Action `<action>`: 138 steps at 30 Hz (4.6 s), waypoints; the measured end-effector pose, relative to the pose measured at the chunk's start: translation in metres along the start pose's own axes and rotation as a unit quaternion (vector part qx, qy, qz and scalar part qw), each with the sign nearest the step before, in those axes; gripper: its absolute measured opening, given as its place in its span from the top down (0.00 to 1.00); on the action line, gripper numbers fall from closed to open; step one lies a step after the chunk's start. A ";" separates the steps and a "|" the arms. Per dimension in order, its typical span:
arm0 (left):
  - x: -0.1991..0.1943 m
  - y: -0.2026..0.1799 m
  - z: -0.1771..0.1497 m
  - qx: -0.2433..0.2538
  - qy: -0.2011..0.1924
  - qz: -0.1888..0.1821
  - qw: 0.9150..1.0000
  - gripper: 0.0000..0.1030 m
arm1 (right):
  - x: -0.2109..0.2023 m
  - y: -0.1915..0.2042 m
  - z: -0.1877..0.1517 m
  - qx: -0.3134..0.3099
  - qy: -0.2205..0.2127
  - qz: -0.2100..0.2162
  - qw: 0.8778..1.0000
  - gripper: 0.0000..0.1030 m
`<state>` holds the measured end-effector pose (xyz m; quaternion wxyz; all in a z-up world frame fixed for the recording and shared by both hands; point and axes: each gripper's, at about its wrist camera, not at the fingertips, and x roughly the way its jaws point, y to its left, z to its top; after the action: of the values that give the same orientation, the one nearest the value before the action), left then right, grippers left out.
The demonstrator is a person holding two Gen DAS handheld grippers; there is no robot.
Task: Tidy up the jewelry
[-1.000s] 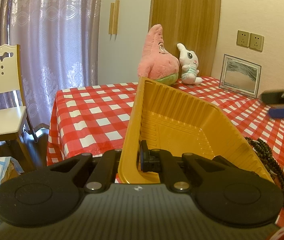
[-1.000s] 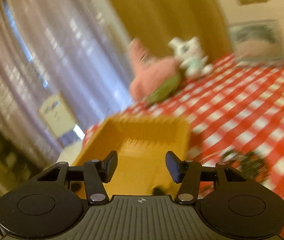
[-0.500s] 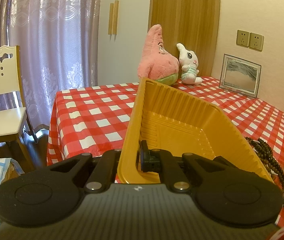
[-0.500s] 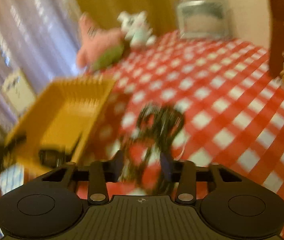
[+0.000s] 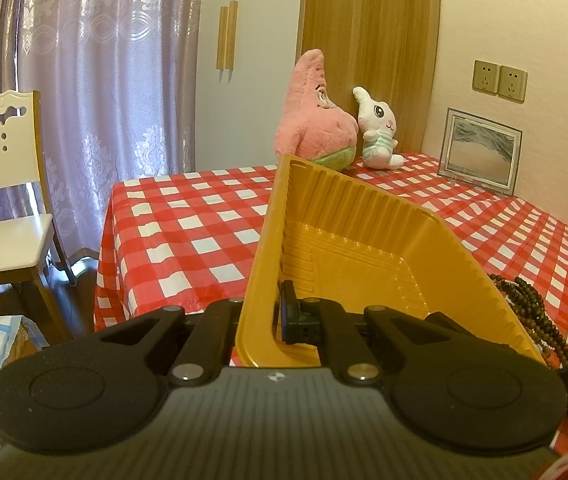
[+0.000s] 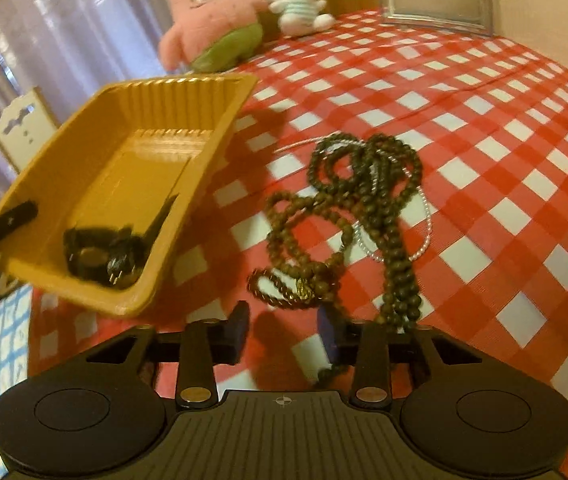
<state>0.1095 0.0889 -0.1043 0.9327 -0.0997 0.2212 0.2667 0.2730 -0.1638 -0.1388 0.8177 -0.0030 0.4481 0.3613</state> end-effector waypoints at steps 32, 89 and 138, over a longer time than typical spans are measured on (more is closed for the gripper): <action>0.000 -0.001 0.000 0.002 0.000 0.000 1.000 0.95 | -0.007 0.027 -0.014 -0.070 0.006 -0.019 0.997 1.00; -0.004 -0.004 0.001 -0.003 -0.003 -0.002 1.000 0.95 | -0.041 0.088 0.087 0.005 -0.074 0.160 0.984 0.96; 0.000 -0.004 0.000 -0.002 -0.002 0.000 1.000 0.95 | -0.026 -0.023 0.014 0.024 -0.015 -0.024 0.999 0.57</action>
<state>0.1114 0.0853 -0.1038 0.9331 -0.1015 0.2185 0.2671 0.2877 -0.1914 -0.1190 0.8323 0.0115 0.4446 0.3308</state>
